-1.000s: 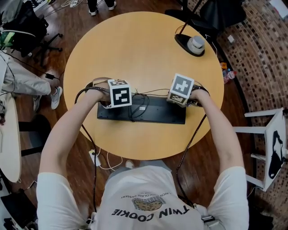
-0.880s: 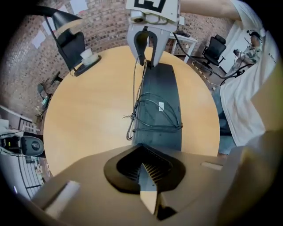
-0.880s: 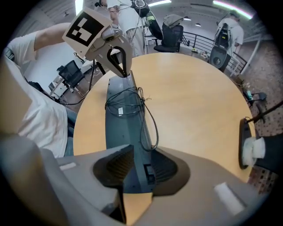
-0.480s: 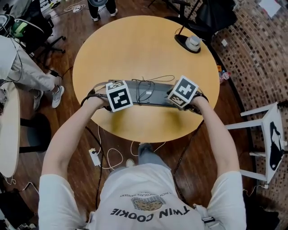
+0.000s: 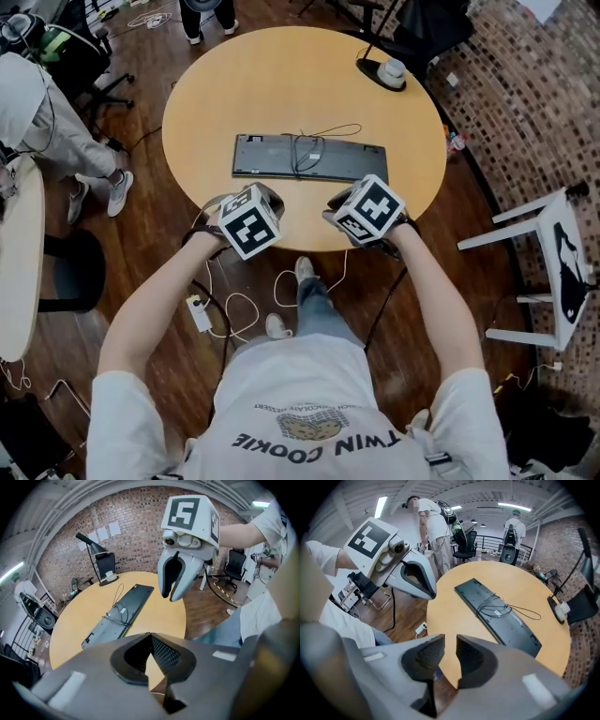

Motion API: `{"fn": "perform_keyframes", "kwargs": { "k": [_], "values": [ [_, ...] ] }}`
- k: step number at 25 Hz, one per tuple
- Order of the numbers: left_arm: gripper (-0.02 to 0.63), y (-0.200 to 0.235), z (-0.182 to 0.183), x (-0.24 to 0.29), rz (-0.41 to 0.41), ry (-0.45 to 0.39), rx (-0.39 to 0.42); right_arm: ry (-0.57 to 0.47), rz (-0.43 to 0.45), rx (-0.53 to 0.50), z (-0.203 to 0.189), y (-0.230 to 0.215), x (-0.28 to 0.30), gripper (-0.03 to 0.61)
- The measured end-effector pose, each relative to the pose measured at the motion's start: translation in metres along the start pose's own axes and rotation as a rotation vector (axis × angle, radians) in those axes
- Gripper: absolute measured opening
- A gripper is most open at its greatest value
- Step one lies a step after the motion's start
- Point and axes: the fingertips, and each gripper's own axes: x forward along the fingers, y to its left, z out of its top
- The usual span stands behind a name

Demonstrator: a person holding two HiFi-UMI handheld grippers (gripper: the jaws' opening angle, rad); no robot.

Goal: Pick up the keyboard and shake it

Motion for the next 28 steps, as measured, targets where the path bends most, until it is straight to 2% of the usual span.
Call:
{"fn": "perform_keyframes", "kwargs": {
  "k": [4, 10, 14, 18, 28],
  "values": [
    [0.006, -0.032, 0.010, -0.016, -0.006, -0.087, -0.107, -0.075, -0.001, 0.055, -0.003, 0.042, -0.008, 0.054],
    [0.006, -0.060, 0.026, -0.037, 0.075, -0.206, -0.284, -0.267, -0.056, 0.183, -0.003, 0.077, -0.031, 0.040],
    [0.006, -0.094, 0.030, -0.039, 0.105, -0.248, -0.421, -0.365, -0.101, 0.255, -0.022, 0.090, -0.047, 0.029],
    [0.006, -0.131, 0.041, -0.041, 0.168, -0.272, -0.483, -0.442, -0.129, 0.311, -0.053, 0.105, -0.066, 0.018],
    [0.006, -0.242, 0.083, -0.043, 0.328, -0.370, -0.600, -0.590, -0.137, 0.347, -0.138, 0.162, -0.113, 0.002]
  ]
}}
